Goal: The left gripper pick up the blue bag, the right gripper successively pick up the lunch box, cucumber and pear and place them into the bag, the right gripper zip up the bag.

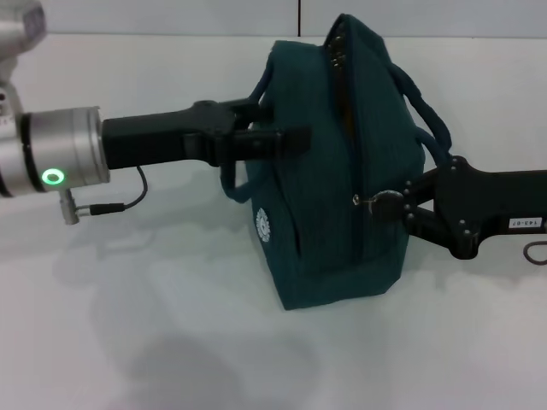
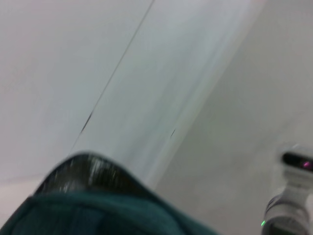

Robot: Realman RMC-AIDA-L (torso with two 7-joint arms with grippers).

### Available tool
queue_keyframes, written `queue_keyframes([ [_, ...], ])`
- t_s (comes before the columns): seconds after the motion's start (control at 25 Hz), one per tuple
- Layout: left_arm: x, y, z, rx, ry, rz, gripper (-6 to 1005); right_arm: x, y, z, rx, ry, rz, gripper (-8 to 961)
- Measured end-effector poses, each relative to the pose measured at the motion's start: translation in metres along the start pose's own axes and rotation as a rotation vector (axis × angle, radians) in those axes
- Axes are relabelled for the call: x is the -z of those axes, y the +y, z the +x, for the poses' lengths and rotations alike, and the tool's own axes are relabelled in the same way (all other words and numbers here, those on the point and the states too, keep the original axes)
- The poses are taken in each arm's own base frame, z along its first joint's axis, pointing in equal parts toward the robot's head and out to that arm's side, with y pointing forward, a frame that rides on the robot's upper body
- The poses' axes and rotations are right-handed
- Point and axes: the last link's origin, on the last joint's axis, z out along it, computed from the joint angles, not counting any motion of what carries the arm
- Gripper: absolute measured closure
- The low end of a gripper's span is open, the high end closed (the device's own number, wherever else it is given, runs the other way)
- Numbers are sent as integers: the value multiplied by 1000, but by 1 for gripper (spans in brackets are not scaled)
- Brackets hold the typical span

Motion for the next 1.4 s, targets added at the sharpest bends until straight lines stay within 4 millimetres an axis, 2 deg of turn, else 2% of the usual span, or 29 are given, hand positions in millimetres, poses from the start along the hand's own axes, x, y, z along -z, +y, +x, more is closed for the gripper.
queue_keyframes([
  [0.24, 16, 8, -2, -64, 95, -20, 131, 2, -1, -11, 26, -68, 11, 945],
  [0.52, 29, 10, -22, -86, 107, 24, 127, 8, -7, -25, 36, -176, 60, 945],
  [0.72, 24, 12, -39, -71, 106, 20, 128, 8, -9, -31, 43, -212, 72, 945],
  [1.0, 18, 15, -55, -49, 114, 12, 130, -1, -10, -33, 49, -185, 43, 945],
  [1.4, 29, 14, -65, 3, 141, 66, 133, -11, -13, -25, 44, -89, 30, 945],
])
